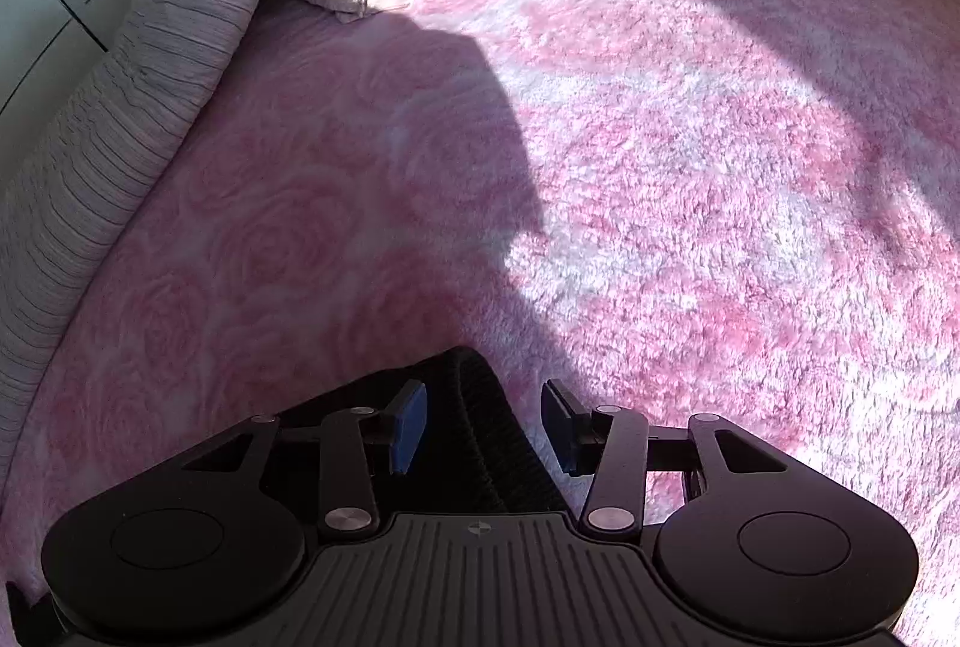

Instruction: Fold clothes

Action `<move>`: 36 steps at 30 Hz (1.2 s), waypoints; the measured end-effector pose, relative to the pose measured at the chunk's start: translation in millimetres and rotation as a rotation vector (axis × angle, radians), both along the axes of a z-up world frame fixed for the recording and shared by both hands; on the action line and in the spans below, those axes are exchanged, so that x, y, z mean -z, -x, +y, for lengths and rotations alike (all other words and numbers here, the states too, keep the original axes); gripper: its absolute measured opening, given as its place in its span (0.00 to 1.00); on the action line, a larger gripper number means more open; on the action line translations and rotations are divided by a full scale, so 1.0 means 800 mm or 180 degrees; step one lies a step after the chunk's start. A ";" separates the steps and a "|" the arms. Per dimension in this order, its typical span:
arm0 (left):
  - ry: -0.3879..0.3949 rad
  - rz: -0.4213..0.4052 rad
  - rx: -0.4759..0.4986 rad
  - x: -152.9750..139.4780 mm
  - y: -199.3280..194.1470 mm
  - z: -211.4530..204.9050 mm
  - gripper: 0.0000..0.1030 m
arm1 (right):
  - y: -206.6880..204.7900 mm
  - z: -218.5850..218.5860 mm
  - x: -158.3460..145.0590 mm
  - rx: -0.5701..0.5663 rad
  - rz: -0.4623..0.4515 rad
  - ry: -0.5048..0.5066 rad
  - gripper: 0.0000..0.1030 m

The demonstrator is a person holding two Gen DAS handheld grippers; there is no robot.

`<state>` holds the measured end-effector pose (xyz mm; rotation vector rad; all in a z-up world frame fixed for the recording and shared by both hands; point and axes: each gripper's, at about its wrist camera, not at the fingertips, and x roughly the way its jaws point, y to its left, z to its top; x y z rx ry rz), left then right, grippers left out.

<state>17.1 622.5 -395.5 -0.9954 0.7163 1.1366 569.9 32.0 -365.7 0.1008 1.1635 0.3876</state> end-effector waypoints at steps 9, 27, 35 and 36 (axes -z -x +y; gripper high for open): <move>-0.1140 0.0685 0.0437 -0.031 0.011 -0.052 0.04 | 0.026 -0.004 -0.001 -0.0057 -0.0058 0.0198 0.45; -0.1009 0.1095 0.0499 -0.059 0.104 -0.185 0.25 | 0.115 -0.067 -0.050 -0.0485 -0.0398 0.0525 0.45; -0.0116 0.0335 0.0917 -0.051 0.114 -0.359 0.24 | 0.210 -0.177 -0.041 -0.0464 -0.0083 0.0665 0.45; 0.0007 0.0247 0.0919 -0.049 0.114 -0.373 0.24 | 0.219 -0.186 -0.041 -0.0493 -0.0061 0.0658 0.45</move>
